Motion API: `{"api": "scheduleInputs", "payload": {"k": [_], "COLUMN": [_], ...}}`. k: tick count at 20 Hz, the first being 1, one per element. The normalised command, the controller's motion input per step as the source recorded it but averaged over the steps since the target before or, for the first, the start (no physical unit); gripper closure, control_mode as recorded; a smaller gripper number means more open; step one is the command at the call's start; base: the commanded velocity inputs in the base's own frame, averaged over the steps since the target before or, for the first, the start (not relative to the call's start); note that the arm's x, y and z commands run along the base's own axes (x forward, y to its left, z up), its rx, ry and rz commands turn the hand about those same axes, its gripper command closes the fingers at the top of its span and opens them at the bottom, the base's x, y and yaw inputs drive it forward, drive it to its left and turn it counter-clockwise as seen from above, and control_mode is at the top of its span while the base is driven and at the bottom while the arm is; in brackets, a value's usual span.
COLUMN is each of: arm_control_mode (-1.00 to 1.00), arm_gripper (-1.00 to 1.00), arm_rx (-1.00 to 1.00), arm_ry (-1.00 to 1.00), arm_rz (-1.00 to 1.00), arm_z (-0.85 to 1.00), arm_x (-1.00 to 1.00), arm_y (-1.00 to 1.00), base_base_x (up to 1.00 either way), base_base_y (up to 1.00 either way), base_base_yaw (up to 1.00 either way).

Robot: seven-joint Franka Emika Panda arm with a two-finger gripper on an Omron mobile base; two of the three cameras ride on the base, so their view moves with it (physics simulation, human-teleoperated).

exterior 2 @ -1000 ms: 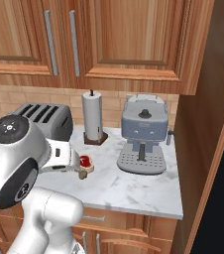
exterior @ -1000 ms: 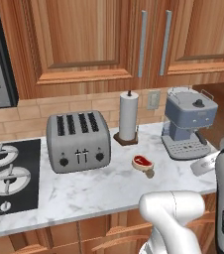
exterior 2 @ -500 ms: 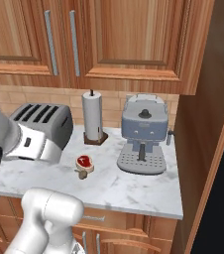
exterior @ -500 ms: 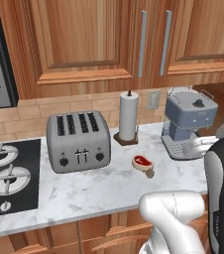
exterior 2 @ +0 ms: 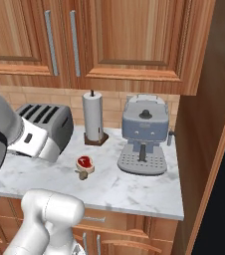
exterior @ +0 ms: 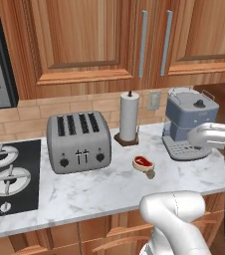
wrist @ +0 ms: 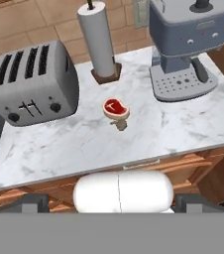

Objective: Open the fridge, remove the apple, garlic, and steak, and place them on any counter.

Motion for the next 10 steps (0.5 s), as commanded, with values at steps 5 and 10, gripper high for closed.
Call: {"api": "scheduleInputs", "payload": {"k": [5, 10], "arm_control_mode": [-1.00, -1.00], "arm_gripper": [-1.00, -1.00], "arm_rx": [0.09, 0.00], "arm_ry": [-0.11, -0.10], "arm_rz": [0.01, 0.00], "arm_z": [0.01, 0.11], "arm_x": [-0.12, -0.03], "arm_y": [0.04, 0.22], "base_base_x": [0.00, 0.00], "base_base_y": [0.00, 0.00], "base_base_yaw": [0.00, 0.00]}}
